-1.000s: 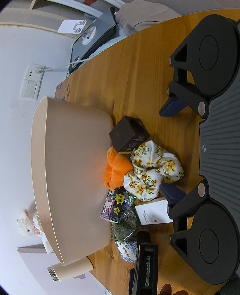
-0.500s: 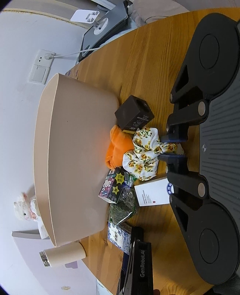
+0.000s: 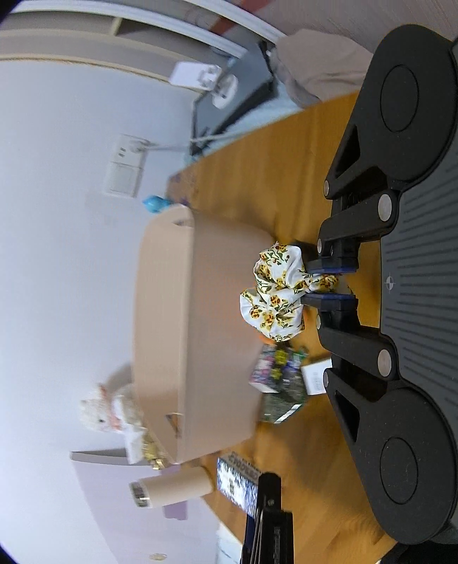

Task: Organize objects
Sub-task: 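Lift both items into the beige basket and open both tools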

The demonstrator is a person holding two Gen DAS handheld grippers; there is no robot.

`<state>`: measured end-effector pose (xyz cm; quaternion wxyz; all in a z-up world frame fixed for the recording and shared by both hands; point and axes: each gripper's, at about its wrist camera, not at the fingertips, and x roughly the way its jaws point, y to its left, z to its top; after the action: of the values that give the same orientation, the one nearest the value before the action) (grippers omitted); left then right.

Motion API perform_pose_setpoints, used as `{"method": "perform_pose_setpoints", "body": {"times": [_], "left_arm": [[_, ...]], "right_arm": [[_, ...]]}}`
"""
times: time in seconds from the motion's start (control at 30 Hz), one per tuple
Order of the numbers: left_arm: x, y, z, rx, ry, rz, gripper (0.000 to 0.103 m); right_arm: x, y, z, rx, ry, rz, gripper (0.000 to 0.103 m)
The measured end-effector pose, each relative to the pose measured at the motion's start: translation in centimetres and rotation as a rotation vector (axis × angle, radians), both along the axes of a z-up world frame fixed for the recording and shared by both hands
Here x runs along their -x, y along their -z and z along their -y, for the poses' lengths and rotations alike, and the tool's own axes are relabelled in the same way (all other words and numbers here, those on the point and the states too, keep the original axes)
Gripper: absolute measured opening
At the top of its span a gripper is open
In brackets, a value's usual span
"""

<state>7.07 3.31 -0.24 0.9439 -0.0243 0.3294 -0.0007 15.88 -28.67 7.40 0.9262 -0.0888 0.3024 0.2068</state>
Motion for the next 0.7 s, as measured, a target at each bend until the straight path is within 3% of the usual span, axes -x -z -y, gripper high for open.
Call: {"method": "perform_pose_setpoints", "body": {"times": [0.43, 0.6, 0.7], "left_arm": [[-1.6, -4.9, 0.7, -0.041, -0.003, 0.142, 0.049], [-4.6, -5.4, 1.2, -0.063, 0.003, 0.147, 0.049], [-7.0, -5.2, 1.6, -0.033, 0.024, 0.117, 0.049]], "right_arm": [[-2.0, -5.3, 0.1, -0.05, 0.03, 0.147, 0.01], [-4.6, -6.0, -1.0, -0.06, 0.037, 0.151, 0.01], [-6.4, -5.9, -1.7, -0.062, 0.043, 0.132, 0.01]]}}
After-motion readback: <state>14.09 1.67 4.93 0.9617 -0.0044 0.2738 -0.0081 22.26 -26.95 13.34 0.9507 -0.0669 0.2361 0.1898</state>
